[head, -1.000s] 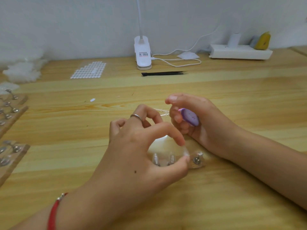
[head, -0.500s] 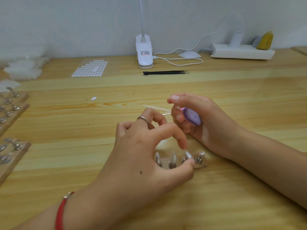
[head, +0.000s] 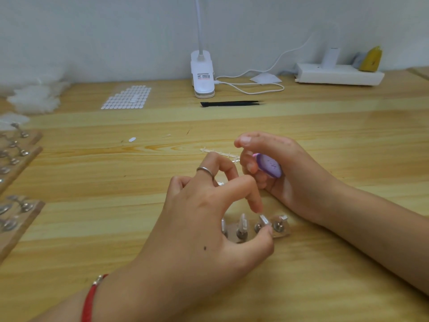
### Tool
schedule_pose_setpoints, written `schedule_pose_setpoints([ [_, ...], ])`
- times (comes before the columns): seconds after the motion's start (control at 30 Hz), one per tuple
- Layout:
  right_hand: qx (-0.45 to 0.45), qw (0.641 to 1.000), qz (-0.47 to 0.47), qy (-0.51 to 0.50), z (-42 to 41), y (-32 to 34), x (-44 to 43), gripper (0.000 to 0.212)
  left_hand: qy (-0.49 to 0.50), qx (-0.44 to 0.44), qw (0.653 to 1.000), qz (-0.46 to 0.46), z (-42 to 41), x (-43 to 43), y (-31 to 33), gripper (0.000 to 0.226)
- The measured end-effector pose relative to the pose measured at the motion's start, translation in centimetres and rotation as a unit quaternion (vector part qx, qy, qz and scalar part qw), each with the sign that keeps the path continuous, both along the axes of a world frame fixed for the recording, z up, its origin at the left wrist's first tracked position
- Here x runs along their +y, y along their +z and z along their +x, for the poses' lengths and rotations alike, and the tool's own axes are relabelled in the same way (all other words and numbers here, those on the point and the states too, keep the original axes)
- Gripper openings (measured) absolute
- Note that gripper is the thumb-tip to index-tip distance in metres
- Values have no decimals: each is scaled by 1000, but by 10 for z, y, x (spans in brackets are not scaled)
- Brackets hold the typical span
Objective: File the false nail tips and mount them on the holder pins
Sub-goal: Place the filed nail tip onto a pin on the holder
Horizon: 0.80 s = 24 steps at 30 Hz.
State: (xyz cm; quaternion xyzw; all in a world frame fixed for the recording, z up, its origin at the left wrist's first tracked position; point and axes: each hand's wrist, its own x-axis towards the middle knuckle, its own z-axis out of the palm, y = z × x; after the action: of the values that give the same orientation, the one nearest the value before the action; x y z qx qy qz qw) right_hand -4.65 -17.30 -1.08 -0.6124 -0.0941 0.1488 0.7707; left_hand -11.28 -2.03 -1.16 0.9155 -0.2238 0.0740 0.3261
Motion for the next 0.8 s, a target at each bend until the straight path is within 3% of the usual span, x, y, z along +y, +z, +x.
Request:
schedule_pose_setpoints([
  [0.07,1,1000,8,-1,1,-1,0,8,-1,13,1000,-21,0,2,6,42],
  [0.13,11,1000,23,-4,2,-2,1,5,29,34,992,-120,10,11,15,48],
  [0.2,24,999,39,-8,4,-3,-1,5,63,37,978,-195,28,25,21,40],
  [0.27,34,998,57,-7,5,-2,-2,5,87,50,982,-158,46,38,20,28],
  [0.37,42,997,71,-4,6,-2,-2,6,90,90,991,-30,60,54,10,23],
  [0.5,38,997,61,-2,6,-2,-3,8,83,93,987,99,62,62,3,47],
  [0.57,32,998,53,0,6,-3,-3,8,87,58,988,112,61,60,2,44],
  [0.7,22,999,44,-1,6,-4,-2,7,81,44,994,64,60,56,-1,14],
  [0.8,23,999,42,-5,6,-4,-2,7,78,57,995,28,60,55,-3,12],
])
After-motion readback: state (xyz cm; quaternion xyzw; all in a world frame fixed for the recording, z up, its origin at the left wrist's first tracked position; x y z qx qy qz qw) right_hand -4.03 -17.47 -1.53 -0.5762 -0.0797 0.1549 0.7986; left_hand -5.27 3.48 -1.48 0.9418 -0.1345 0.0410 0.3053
